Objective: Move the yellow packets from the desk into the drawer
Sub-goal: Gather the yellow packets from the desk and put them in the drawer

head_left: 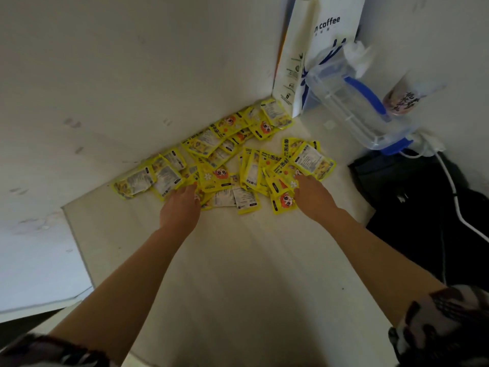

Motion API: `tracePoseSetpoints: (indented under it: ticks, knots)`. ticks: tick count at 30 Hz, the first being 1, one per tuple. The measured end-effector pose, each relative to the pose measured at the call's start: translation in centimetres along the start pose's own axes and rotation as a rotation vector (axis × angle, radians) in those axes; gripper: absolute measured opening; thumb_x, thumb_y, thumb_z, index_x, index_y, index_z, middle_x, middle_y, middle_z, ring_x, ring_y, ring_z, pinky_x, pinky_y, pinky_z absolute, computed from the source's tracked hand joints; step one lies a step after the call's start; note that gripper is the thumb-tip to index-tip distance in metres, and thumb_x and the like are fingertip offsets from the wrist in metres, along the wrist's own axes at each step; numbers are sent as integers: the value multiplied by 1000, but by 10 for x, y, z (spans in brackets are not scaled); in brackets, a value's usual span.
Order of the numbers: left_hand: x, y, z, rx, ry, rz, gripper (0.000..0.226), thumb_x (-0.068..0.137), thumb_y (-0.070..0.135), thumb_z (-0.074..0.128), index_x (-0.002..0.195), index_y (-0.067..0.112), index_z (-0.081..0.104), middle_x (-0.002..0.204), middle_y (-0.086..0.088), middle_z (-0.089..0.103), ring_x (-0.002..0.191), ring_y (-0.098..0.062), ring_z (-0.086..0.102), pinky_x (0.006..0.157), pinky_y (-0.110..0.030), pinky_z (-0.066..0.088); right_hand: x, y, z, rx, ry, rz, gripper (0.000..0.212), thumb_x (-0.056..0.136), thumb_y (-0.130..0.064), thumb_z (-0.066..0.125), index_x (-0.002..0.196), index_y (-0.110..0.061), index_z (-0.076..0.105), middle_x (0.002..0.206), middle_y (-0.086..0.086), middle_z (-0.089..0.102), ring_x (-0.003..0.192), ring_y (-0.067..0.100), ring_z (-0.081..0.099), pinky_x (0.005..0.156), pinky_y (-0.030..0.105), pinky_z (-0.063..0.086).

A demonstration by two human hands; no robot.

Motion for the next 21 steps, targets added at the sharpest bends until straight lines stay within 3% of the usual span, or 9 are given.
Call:
tracePoseSetpoints:
  ticks: [6, 10, 13, 16, 21]
  knots:
    - [12, 3, 15, 86, -3, 27, 36, 94, 15, 47, 130, 9, 49, 120, -17, 60, 114, -37, 48, 86, -46, 42, 31, -2, 8, -34, 8, -5, 56, 95, -6, 46, 147, -13, 28, 141, 18, 37, 120, 40, 46, 90, 47, 47]
    - [11, 0, 19, 54, 8, -11, 35, 92, 22, 55, 124, 7, 54, 122, -16, 58, 117, -36, 48, 92, -45, 42, 39, -1, 17, -69, 72, -29, 53, 90, -3, 53, 139, -14, 36, 133, 19, 41, 110, 44, 50, 85, 45, 46]
    - [6, -3, 24, 13, -34, -61, 40, 88, 25, 61, 123, 9, 53, 122, -13, 54, 117, -34, 46, 88, -45, 44, 39, 2, 18, -52, 122, -31, 50, 89, -1, 53, 135, -16, 44, 132, 19, 41, 110, 42, 47, 86, 46, 46]
    - [0, -8, 25, 2, -31, -96, 49, 85, 27, 66, 129, 10, 51, 127, -12, 51, 121, -32, 43, 91, -45, 43, 38, 9, 18, -43, 155, -27, 46, 89, -3, 52, 131, -21, 49, 132, 20, 40, 115, 42, 41, 91, 46, 42]
    - [-10, -17, 25, 21, -47, -135, 62, 84, 35, 67, 137, 13, 45, 133, -11, 51, 123, -33, 43, 94, -45, 41, 48, 20, 26, -49, 123, -43, 44, 87, -12, 56, 126, -29, 44, 123, 14, 56, 110, 39, 51, 90, 45, 40]
Point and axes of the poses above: each hand's wrist, its own x-axis towards the middle knuckle, its own z-axis out of the palm, y = z × x, the point moved 3 cm from there along x, towards the middle knuckle
